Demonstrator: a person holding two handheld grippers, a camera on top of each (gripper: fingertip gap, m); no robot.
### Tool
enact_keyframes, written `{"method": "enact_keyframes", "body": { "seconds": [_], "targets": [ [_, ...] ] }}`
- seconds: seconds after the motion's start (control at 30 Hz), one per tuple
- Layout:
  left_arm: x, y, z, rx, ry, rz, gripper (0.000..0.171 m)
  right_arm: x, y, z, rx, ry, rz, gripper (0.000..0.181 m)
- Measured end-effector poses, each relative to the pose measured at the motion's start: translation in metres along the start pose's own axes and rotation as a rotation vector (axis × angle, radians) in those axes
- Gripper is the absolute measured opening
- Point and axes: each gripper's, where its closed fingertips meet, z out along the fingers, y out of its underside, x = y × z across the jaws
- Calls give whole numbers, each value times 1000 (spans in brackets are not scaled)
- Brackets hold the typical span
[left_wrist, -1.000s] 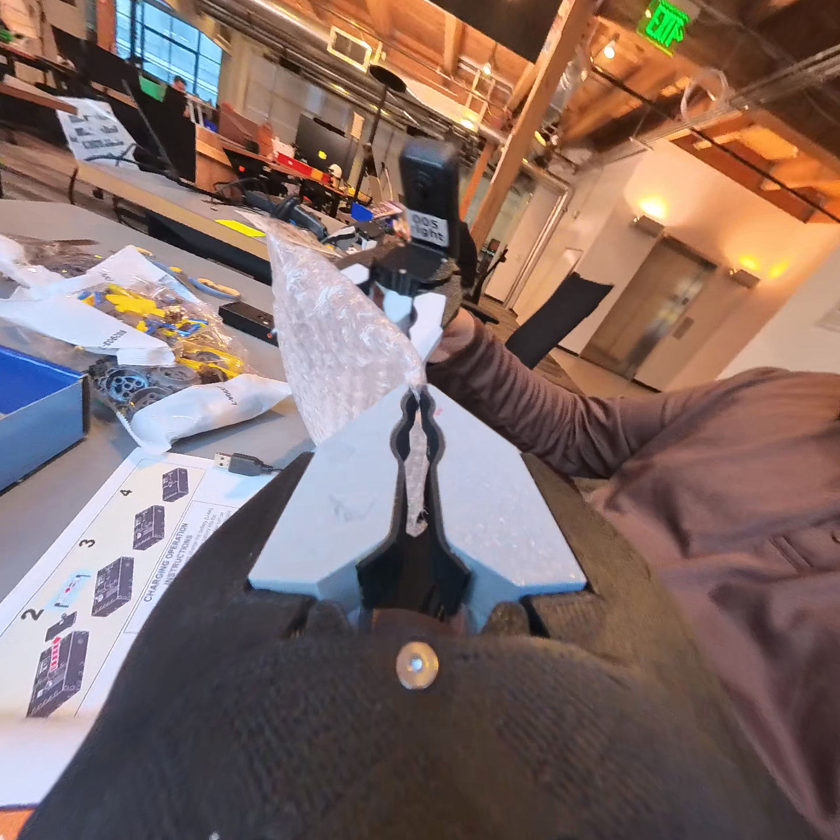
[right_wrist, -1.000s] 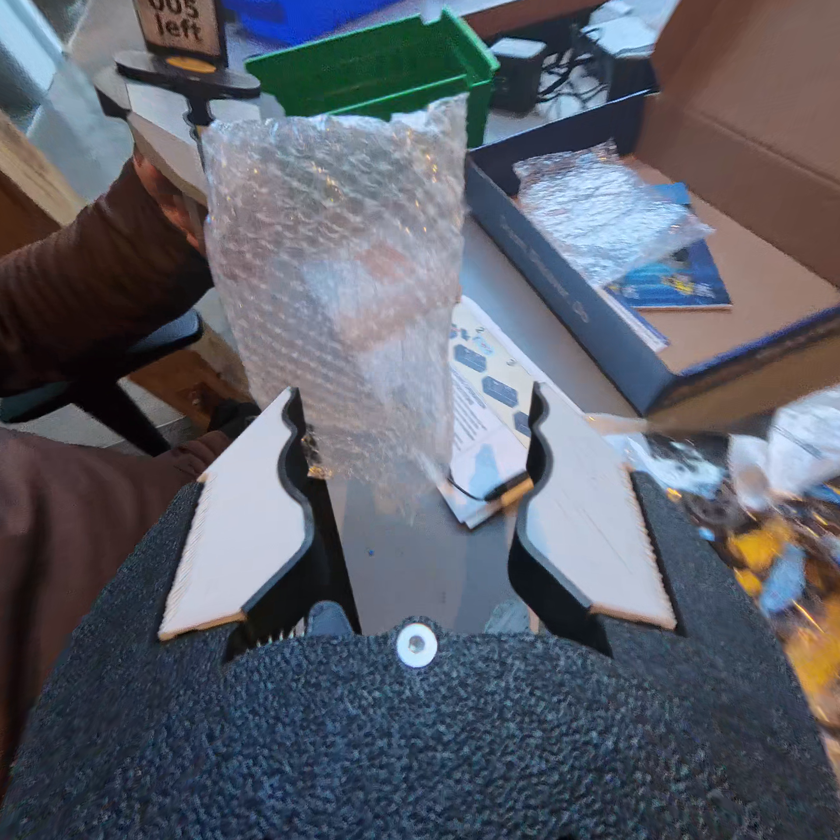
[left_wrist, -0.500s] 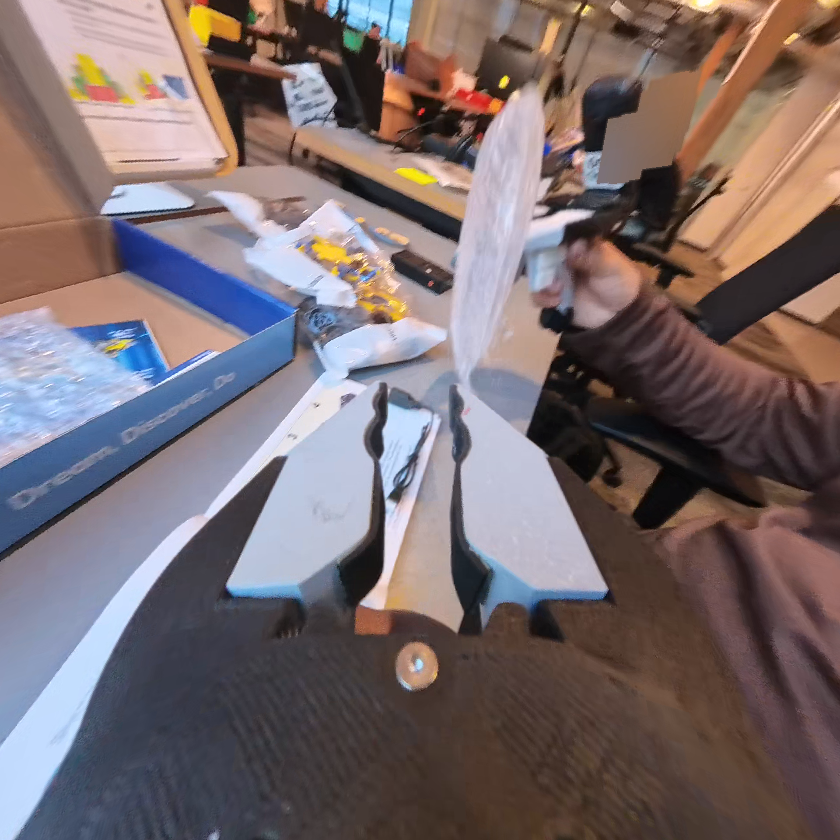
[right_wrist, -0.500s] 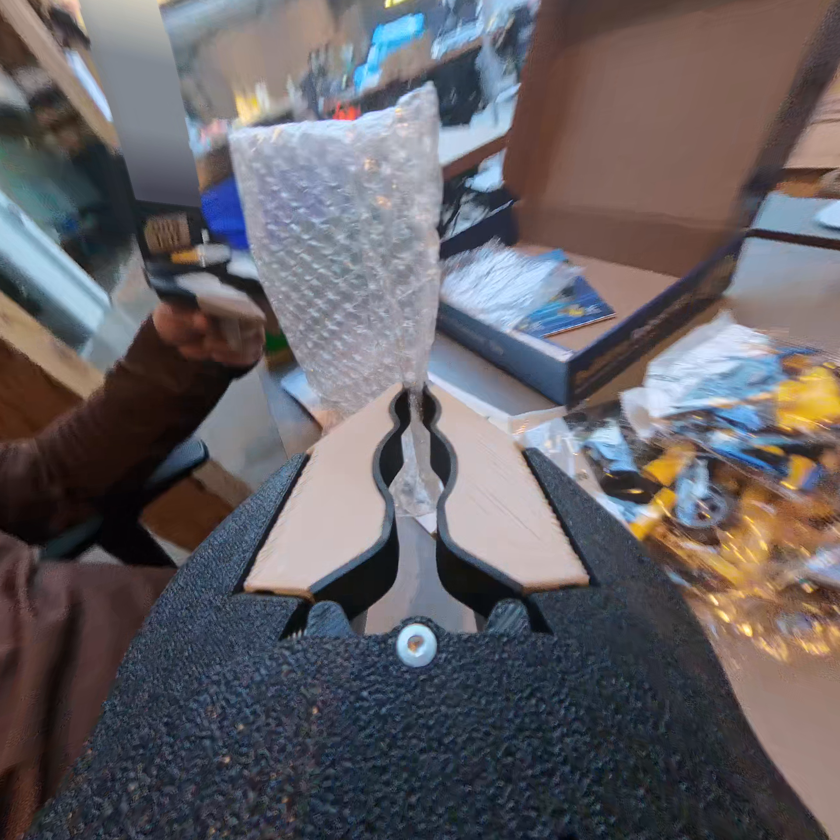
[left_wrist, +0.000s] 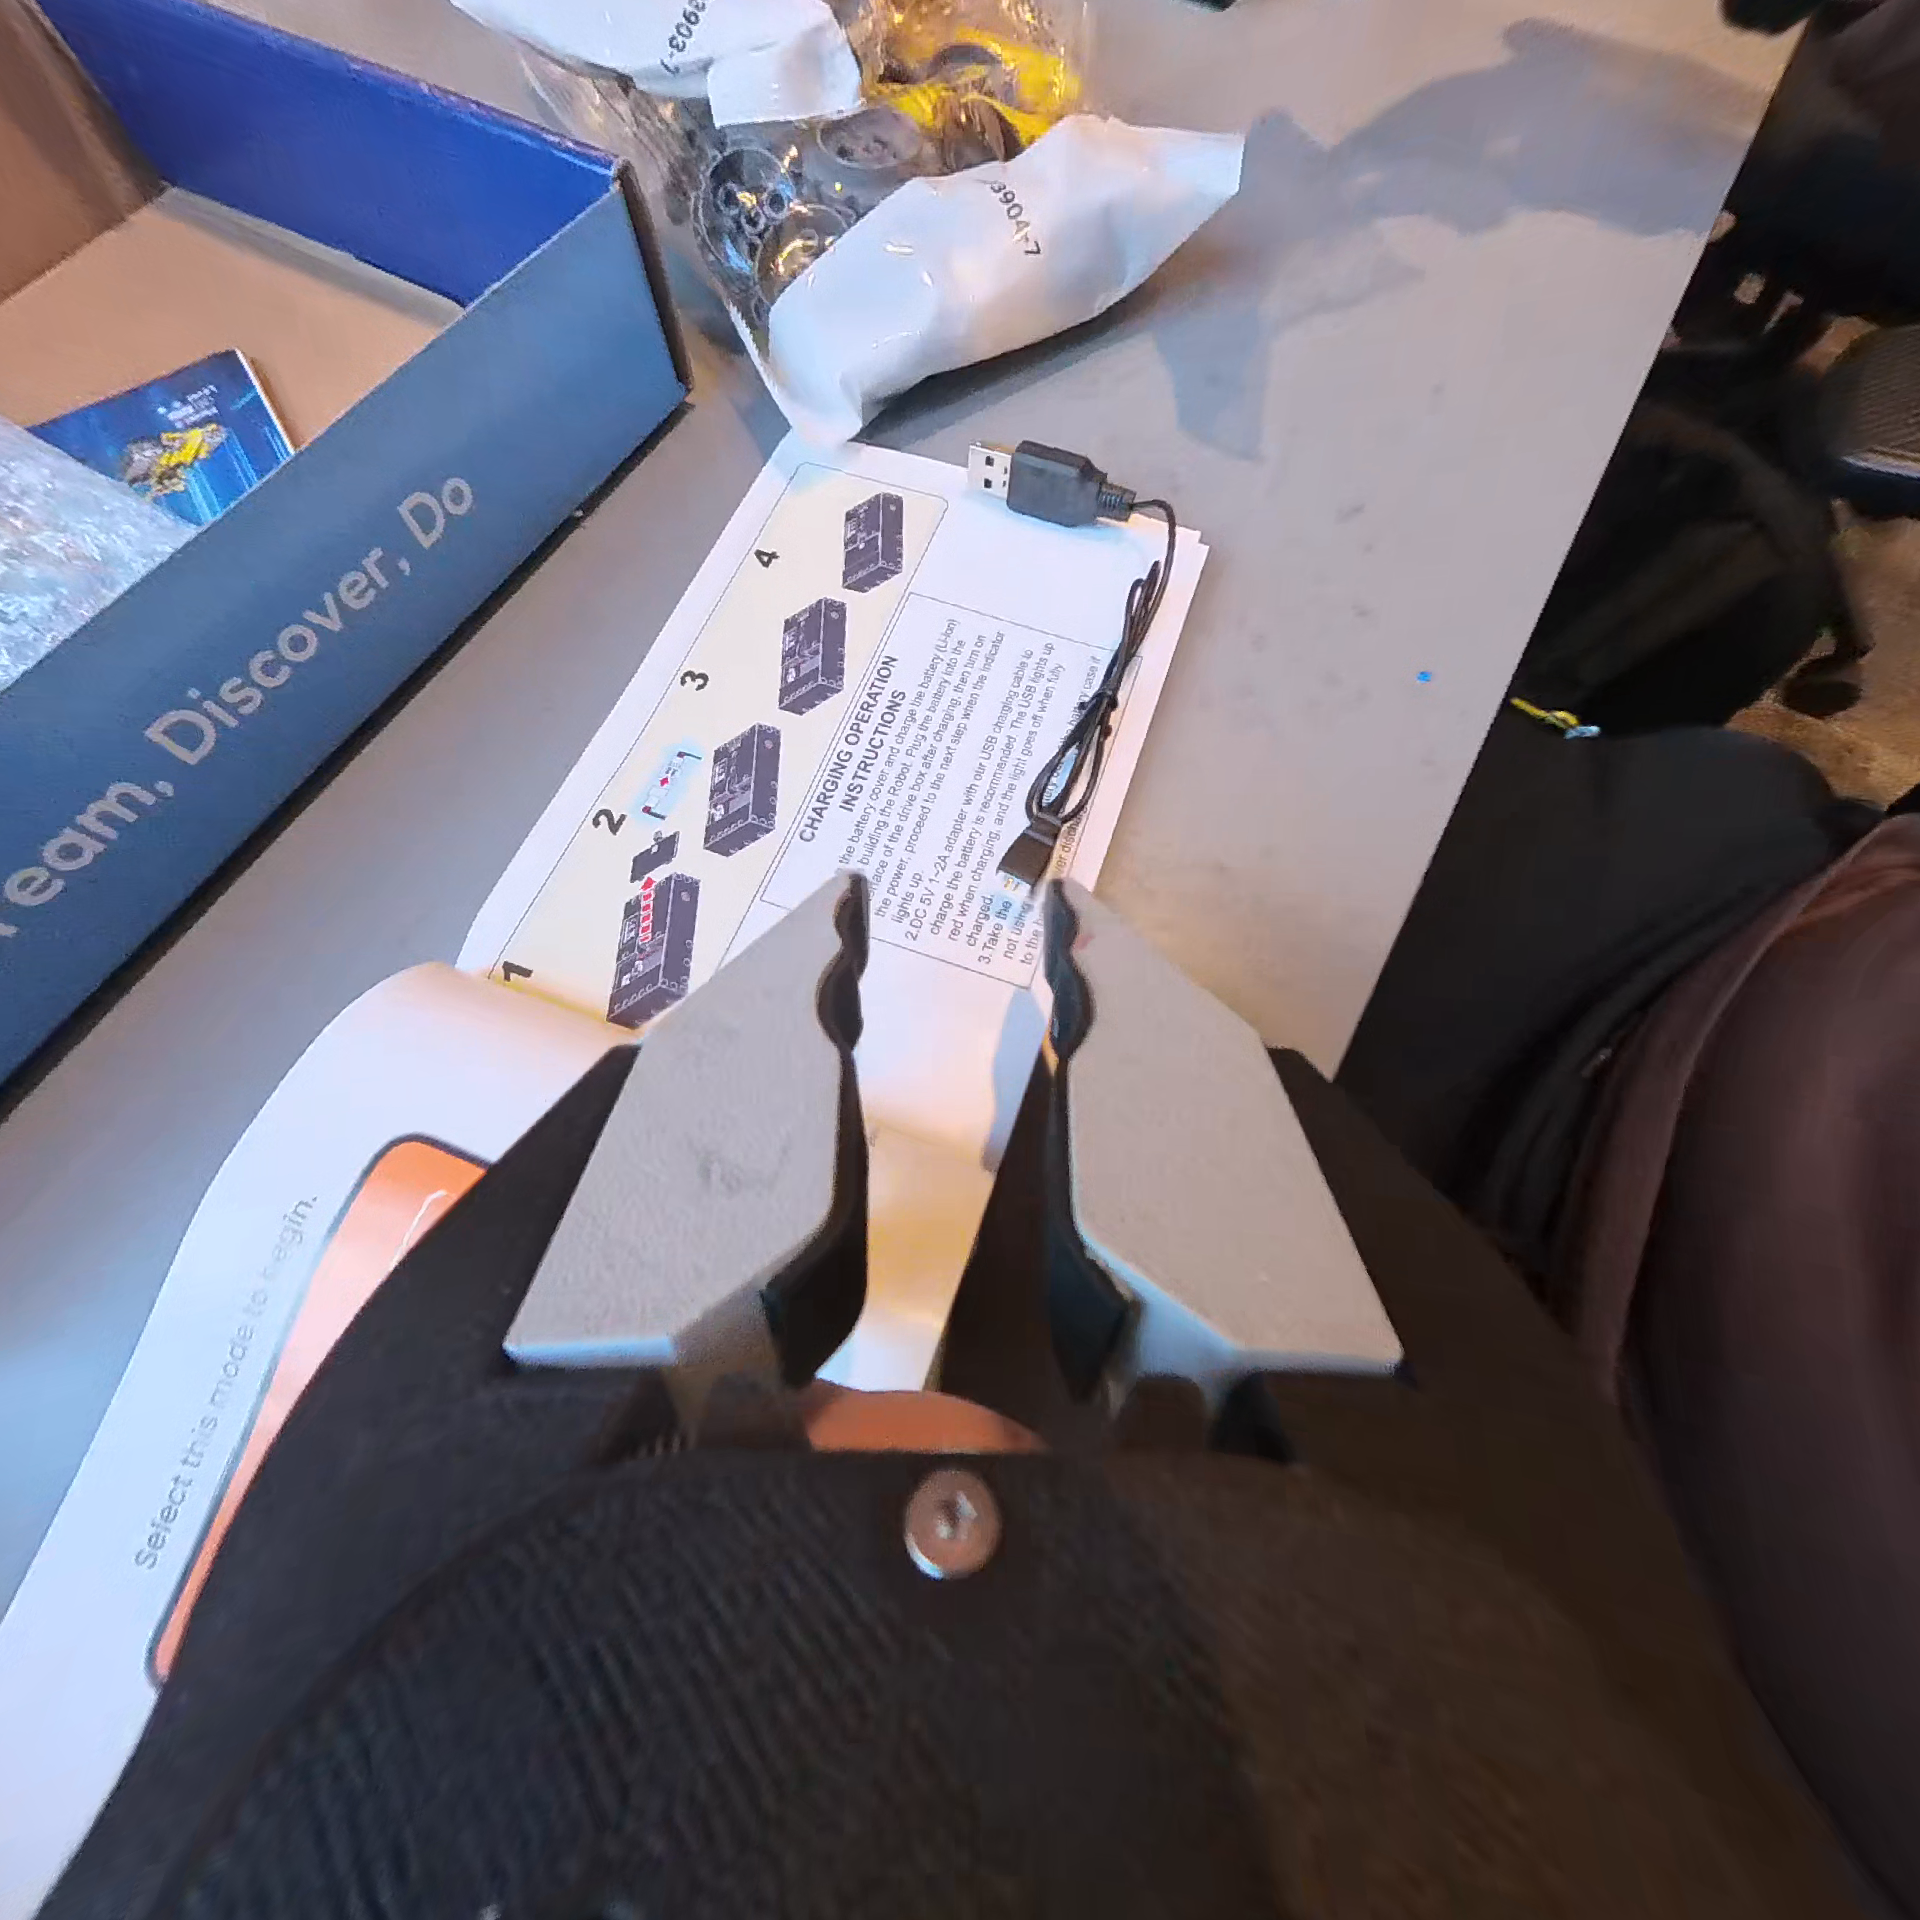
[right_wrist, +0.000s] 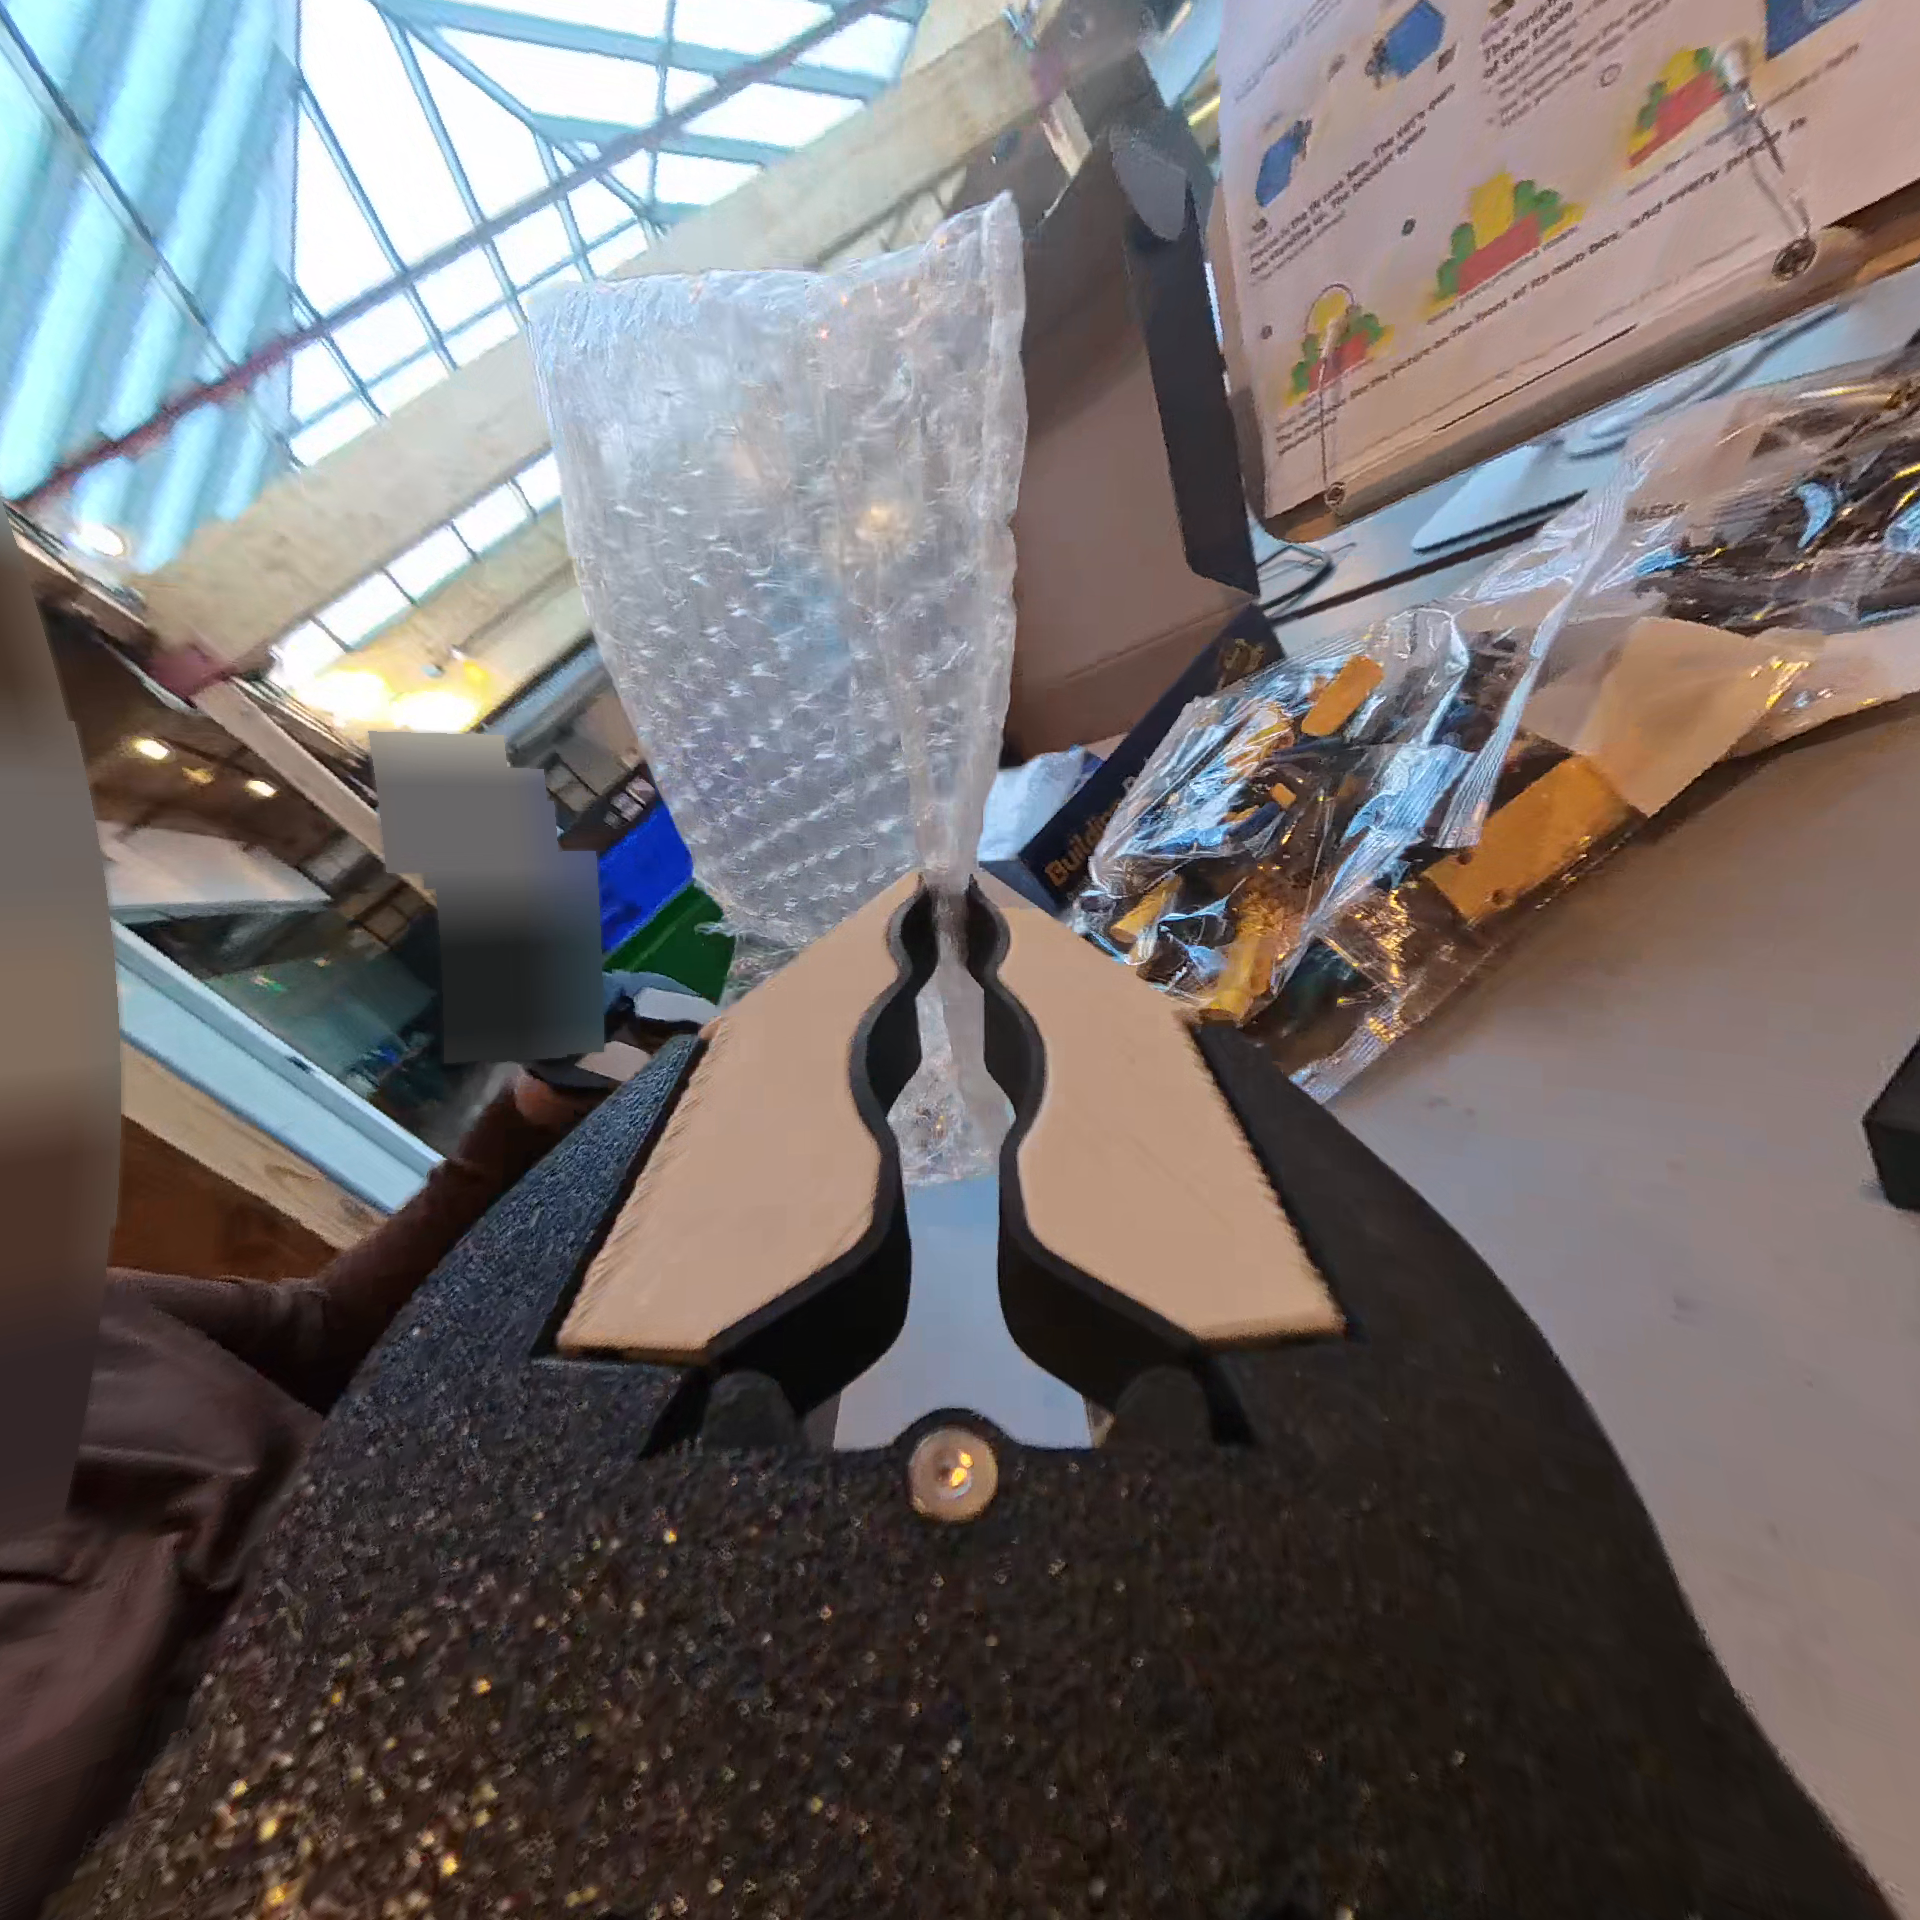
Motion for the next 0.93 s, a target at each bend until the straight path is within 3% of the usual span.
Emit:
{"method": "enact_keyframes", "body": {
  "seconds": [0.2, 0.3, 0.43, 0.57, 0.7, 0.8, 0.93],
  "targets": [
    [1, 2, -2, 65, 50, -18, 32, 22, -4, 0, 75, -43, 7, 3],
    [5, -1, -16, 169, 130, -62, 32, 15, 0, 3, 104, -134, -42, 3],
    [-8, -3, -33, 267, 171, -143, 34, 22, 9, 6, 83, -123, -78, 3],
    [-16, -10, -46, 356, 317, -302, 35, 28, 10, 4, 71, -111, -57, 3],
    [-38, -19, -64, 513, 450, -515, 23, 35, 2, 0, 136, -125, 16, 3],
    [-51, -29, -82, 669, 341, -442, 18, 38, 0, 0, 145, -117, 22, 3],
    [-43, -34, -88, 711, 304, -341, 19, 39, 1, 4, 133, -114, 18, 3]
  ]
}}
